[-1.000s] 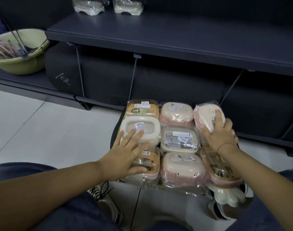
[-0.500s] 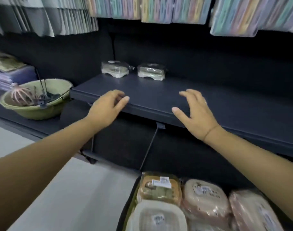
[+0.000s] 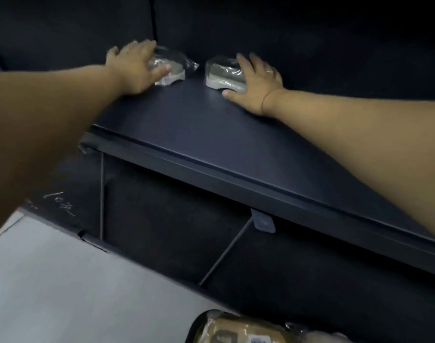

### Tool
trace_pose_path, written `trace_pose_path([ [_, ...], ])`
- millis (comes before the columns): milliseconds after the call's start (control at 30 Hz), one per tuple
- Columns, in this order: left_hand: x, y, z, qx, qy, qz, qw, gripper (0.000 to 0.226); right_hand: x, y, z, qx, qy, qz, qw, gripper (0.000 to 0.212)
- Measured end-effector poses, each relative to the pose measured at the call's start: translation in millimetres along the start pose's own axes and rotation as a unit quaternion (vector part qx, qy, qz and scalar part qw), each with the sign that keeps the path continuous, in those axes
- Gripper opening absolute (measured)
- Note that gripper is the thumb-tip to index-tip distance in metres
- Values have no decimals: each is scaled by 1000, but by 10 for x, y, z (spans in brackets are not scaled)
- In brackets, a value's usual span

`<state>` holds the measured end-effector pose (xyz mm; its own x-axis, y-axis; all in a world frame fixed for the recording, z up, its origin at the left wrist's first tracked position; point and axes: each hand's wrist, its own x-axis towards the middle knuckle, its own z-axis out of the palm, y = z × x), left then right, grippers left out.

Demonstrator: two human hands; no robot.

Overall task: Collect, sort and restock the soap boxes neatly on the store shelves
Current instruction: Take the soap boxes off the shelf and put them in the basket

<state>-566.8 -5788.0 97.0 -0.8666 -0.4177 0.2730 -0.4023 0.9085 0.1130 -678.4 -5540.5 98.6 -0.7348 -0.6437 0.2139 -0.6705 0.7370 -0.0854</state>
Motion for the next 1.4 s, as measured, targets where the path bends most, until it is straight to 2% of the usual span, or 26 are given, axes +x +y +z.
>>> trace_pose_path([
  [167, -102, 78, -81, 45, 25, 29, 998, 72, -54, 81, 12, -23, 63, -6, 998, 82],
  [300, -513, 353, -270, 69, 35, 99, 992, 75, -447, 147, -136, -5, 117, -9, 993, 62],
  [433, -1168, 686, -542, 74, 18, 174, 982, 96, -1114, 288, -323, 120, 93, 23, 988, 51],
  [500, -1422, 815, -687, 12, -32, 192, 981, 94, -1480, 386, -465, 162, 62, 29, 984, 53],
  [567, -1564, 875, -813, -85, -108, 158, 978, 82, -1860, 447, -617, 161, 35, 43, 985, 54],
  [633, -1548, 905, -947, -101, -162, 86, 978, 85, -2228, 475, -732, 153, 26, 68, 986, 55],
  [733, -1653, 1097, -1133, -57, -212, 33, 975, 134, -2803, 493, -869, 143, 38, 116, 982, 56],
  [800, -1825, 1276, -1157, -41, -222, 26, 974, 145, -3241, 498, -992, 143, 39, 141, 979, 59],
  [833, -1964, 1376, -1149, -46, -208, 27, 977, 141, -3492, 506, -1061, 151, 42, 152, 976, 61],
  [900, -2376, 1614, -1121, -124, -151, 59, 979, 123, -4080, 495, -1185, 180, 52, 183, 965, 67],
  [1000, -3283, 1963, -974, -254, -102, 165, 947, 92, -5017, 442, -1185, 203, 54, 268, 940, 75],
  [1100, -4280, 2323, -702, -176, -155, 214, 948, 98, -5783, 381, -925, 205, 33, 397, 894, 76],
  [1167, -4699, 2495, -481, -106, -192, 200, 955, 103, -6122, 288, -734, 201, 15, 476, 856, 76],
  [1233, -4881, 2635, -323, -70, -229, 186, 953, 99, -6333, 188, -594, 176, -6, 522, 834, 74],
  [1333, -5005, 2823, -255, -70, -233, 192, 951, 92, -6472, 118, -512, 116, -85, 485, 862, 70],
  [1400, -5122, 2915, -220, -88, -239, 206, 945, 90, -6476, 175, -542, 135, -101, 466, 869, 64],
])
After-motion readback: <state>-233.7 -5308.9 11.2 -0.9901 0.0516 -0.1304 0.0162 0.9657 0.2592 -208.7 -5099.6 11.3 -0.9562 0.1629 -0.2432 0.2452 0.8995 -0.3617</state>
